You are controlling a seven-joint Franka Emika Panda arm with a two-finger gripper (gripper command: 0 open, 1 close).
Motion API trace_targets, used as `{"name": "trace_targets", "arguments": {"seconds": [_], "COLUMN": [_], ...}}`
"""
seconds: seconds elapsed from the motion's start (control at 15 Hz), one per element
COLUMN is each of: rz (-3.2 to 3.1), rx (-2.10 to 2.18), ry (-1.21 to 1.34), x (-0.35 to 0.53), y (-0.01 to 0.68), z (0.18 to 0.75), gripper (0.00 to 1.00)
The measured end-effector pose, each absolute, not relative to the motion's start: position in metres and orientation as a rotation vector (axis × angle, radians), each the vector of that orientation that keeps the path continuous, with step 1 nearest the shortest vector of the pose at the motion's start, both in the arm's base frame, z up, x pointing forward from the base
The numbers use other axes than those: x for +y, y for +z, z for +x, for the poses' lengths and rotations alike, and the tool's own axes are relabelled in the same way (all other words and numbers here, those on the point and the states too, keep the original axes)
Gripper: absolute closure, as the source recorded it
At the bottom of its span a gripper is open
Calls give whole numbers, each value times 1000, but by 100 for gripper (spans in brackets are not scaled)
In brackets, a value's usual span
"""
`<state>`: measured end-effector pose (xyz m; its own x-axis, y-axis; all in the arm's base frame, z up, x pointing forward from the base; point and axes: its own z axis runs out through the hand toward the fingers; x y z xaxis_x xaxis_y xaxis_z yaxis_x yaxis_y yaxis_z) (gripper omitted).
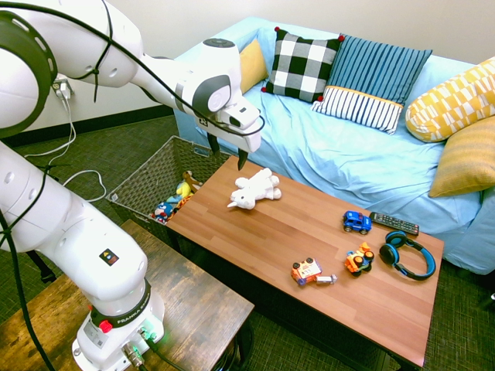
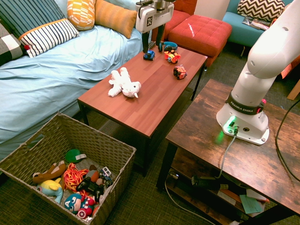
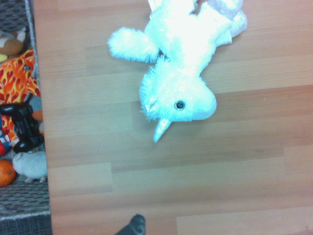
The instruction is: Put the stuffed toy in the basket
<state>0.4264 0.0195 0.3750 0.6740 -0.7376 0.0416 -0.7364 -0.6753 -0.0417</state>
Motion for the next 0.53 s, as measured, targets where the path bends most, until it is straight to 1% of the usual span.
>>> {"name": "trace_targets", "arguments": {"seconds": [0.27, 0.53], "rz": [-2853, -2802], "rx": [1265, 1306], "ry": [-100, -140], "x": [21, 9], "y": [371, 347], "z": [436, 480], "gripper": [0, 0]}}
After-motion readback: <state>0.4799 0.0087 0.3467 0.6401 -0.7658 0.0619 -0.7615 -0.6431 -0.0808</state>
